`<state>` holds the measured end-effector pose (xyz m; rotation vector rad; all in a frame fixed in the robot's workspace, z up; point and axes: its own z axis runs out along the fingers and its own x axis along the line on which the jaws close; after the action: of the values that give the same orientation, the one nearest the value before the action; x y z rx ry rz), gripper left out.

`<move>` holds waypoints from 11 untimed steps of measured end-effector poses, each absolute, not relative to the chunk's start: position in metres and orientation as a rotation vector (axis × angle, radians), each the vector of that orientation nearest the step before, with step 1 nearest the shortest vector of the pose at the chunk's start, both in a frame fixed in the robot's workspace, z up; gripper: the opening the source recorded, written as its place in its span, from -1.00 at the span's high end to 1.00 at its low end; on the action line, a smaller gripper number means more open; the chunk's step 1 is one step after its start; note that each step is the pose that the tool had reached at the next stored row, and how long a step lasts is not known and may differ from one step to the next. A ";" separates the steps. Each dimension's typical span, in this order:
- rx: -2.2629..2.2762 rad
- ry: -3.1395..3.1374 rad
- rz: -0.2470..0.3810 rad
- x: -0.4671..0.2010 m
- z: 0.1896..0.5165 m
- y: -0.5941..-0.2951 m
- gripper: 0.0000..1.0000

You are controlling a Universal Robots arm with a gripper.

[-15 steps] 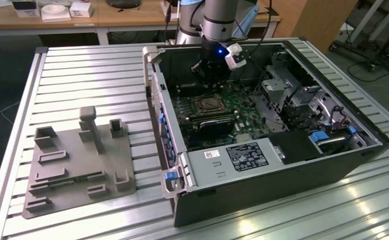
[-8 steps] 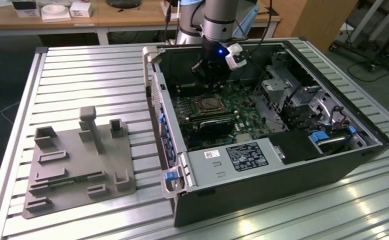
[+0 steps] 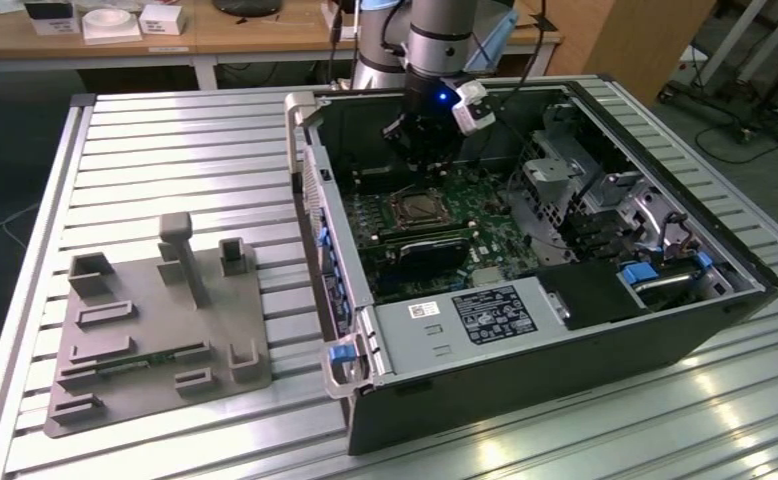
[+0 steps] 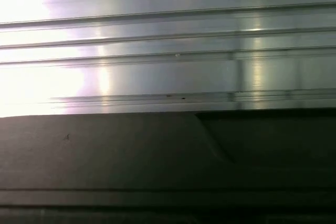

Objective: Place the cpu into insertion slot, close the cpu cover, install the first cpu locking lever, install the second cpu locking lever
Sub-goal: 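Install the first cpu locking lever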

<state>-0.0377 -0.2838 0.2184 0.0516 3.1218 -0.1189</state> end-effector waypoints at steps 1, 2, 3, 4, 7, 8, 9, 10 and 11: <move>0.052 3.122 -0.109 -0.038 0.218 -0.285 0.80; 0.052 3.123 -0.094 -0.038 0.218 -0.286 0.80; 0.052 3.124 -0.074 -0.038 0.218 -0.288 0.80; 0.052 3.125 -0.052 -0.038 0.219 -0.289 0.80; 0.053 3.126 0.033 -0.038 0.218 -0.292 0.80; 0.053 3.126 0.057 -0.038 0.218 -0.293 0.80; 0.053 3.125 0.072 -0.038 0.219 -0.294 0.80; 0.053 3.125 0.075 -0.038 0.219 -0.295 0.80; 0.053 3.125 0.076 -0.038 0.218 -0.295 0.80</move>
<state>-0.0378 -0.2948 0.2185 0.0533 3.1253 0.0756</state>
